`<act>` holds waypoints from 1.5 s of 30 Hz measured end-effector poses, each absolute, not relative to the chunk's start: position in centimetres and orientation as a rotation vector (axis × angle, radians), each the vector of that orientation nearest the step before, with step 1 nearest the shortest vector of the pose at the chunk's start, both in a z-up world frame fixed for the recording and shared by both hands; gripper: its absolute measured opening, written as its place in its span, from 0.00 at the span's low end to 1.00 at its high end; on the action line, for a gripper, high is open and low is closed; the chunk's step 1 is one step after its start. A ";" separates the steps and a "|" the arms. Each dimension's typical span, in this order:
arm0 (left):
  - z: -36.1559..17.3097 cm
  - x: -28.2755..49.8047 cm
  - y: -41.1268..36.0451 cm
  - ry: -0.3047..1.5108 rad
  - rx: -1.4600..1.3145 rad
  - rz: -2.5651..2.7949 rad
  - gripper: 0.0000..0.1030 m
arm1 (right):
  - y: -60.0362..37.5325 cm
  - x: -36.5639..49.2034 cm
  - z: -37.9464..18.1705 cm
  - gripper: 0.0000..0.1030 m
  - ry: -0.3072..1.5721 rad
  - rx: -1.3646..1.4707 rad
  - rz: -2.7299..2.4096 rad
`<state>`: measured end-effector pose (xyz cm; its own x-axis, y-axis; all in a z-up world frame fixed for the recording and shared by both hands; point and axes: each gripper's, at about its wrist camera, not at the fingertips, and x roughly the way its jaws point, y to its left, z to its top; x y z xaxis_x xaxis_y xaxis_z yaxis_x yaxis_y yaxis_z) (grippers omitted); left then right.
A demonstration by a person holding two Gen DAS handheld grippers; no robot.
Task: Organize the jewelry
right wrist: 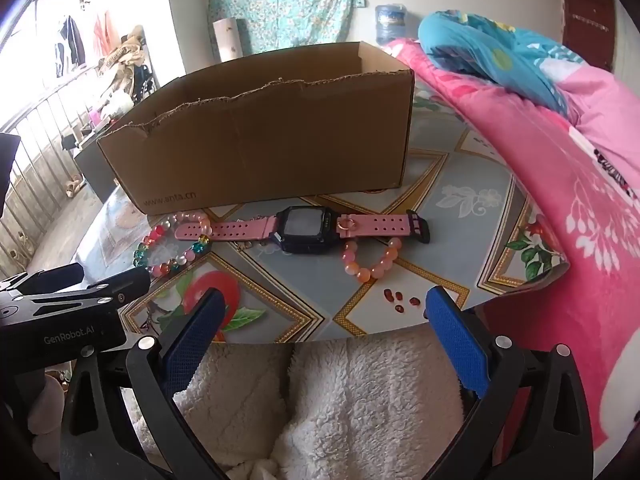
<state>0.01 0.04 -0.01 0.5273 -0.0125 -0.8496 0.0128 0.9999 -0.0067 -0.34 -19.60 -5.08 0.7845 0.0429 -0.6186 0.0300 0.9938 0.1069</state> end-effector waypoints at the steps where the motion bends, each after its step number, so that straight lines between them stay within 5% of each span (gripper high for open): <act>1: 0.0 0.0 0.1 1.014 -0.002 -0.017 0.95 | -19.6 -0.3 -5.1 0.93 0.669 0.118 0.011; 45: -0.9 -0.1 0.7 1.035 0.010 -0.003 0.95 | -19.8 -0.2 -5.0 0.93 0.686 0.106 0.004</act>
